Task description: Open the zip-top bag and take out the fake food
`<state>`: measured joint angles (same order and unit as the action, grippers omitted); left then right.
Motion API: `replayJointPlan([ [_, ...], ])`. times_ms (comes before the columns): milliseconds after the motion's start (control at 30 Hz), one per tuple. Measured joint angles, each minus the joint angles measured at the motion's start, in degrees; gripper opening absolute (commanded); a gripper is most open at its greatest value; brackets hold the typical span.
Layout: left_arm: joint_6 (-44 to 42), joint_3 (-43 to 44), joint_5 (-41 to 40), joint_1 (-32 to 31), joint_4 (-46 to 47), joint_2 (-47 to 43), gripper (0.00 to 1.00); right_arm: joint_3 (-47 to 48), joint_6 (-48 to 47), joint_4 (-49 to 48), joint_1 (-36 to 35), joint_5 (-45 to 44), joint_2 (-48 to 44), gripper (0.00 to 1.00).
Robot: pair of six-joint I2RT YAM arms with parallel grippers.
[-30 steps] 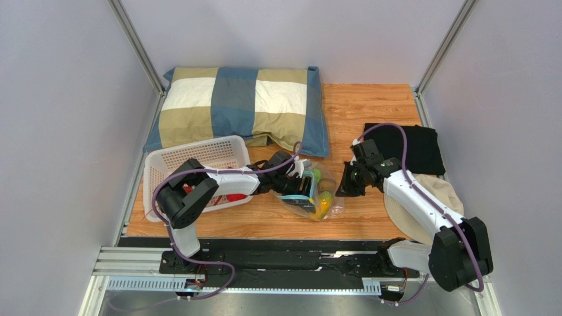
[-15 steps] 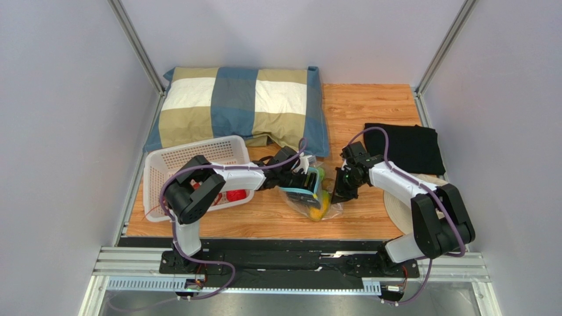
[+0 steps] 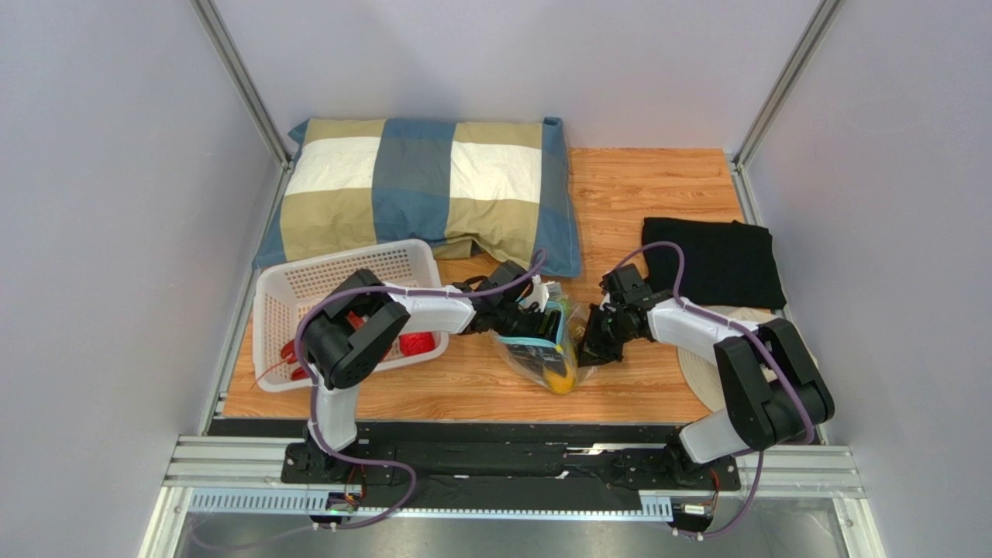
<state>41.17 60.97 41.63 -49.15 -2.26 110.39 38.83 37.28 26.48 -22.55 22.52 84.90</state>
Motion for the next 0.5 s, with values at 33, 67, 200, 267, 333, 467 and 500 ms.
replayJointPlan([
  [33, 0.17, 0.02, 0.37, 0.00, 0.02, 0.15, 0.58, -0.63, 0.48, -0.83, 0.00, 0.20, -0.28, 0.00],
  [67, 0.39, 0.02, 0.66, 0.00, 0.11, 0.33, 0.52, -1.03, 0.94, -1.38, 0.00, 0.42, -0.37, 0.00],
  [200, 1.42, 0.07, 1.99, 0.20, 0.50, 0.94, 0.16, -1.33, 1.68, -1.99, 0.00, 0.63, -0.48, 0.00],
  [267, 1.66, 0.07, 2.05, 0.22, 0.57, 0.96, 0.08, -1.31, 1.64, -1.77, -0.07, 0.20, -0.66, 0.00],
  [333, 1.70, 0.04, 1.99, 0.17, 0.55, 0.87, 0.01, -1.16, 1.07, -1.20, -0.24, -0.52, -0.87, 0.00],
  [467, 1.11, -0.98, -0.52, -0.42, 0.00, -1.20, 0.00, -0.50, -0.70, 0.35, -0.50, -1.57, -1.03, 0.00],
  [500, 0.57, -1.40, -2.01, -0.68, -0.92, -2.51, 0.00, -0.50, -1.11, 0.63, -0.24, -1.70, -1.03, 0.00],
])
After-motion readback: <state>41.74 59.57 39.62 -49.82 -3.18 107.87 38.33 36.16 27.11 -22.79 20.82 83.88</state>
